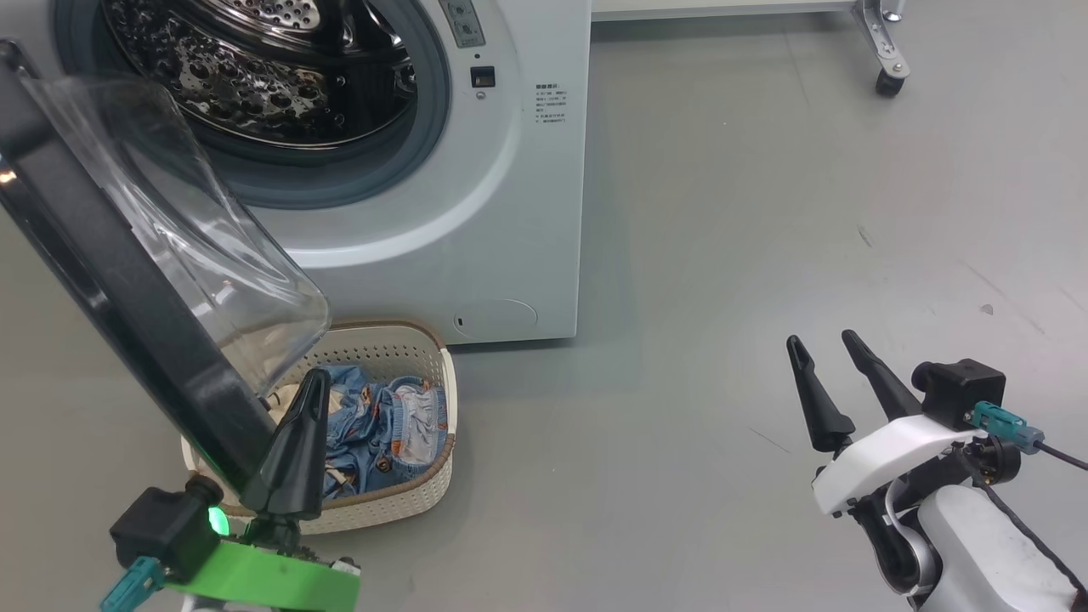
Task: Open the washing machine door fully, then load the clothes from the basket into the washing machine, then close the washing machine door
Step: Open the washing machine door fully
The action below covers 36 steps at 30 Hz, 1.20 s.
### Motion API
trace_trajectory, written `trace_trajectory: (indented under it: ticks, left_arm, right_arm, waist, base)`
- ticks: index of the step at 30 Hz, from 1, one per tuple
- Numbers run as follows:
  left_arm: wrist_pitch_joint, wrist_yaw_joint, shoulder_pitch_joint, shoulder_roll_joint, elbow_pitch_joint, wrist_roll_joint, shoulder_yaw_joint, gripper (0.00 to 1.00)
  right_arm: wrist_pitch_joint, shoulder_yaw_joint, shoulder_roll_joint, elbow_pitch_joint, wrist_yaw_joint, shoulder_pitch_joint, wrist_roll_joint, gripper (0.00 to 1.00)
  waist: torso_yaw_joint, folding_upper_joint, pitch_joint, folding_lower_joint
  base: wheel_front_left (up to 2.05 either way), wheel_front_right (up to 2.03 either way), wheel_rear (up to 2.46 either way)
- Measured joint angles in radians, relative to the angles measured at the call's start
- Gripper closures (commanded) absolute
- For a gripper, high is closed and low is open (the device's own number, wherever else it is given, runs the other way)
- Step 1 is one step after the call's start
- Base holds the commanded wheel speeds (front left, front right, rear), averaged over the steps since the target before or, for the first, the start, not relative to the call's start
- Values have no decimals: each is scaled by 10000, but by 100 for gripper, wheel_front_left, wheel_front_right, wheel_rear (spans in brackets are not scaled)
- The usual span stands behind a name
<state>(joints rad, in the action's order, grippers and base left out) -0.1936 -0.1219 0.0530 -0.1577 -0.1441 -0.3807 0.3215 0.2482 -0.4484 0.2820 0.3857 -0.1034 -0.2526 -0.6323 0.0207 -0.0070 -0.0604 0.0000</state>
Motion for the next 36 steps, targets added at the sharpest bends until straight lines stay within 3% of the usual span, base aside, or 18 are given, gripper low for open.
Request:
trace_trajectory:
  ticks: [12, 23, 36]
  left_arm:
    - [81, 2, 34, 336, 1467, -596, -330, 100]
    - [71, 67, 50, 330, 1973, -690, -905, 100]
    - [-29, 77, 82, 245, 2389, -780, -1080, 100]
  right_arm:
    - [2, 176, -54, 69, -27, -3, 6, 0]
    - [2, 274, -176, 109, -42, -31, 79, 0]
    - [2, 573, -198, 221, -102, -22, 79, 0]
  waist:
    - [116, 0, -125, 0]
    - [49, 0, -126, -1]
    - [-517, 0, -116, 0]
  base:
    - [0, 0, 0]
    - [0, 0, 0]
    - [0, 0, 0]
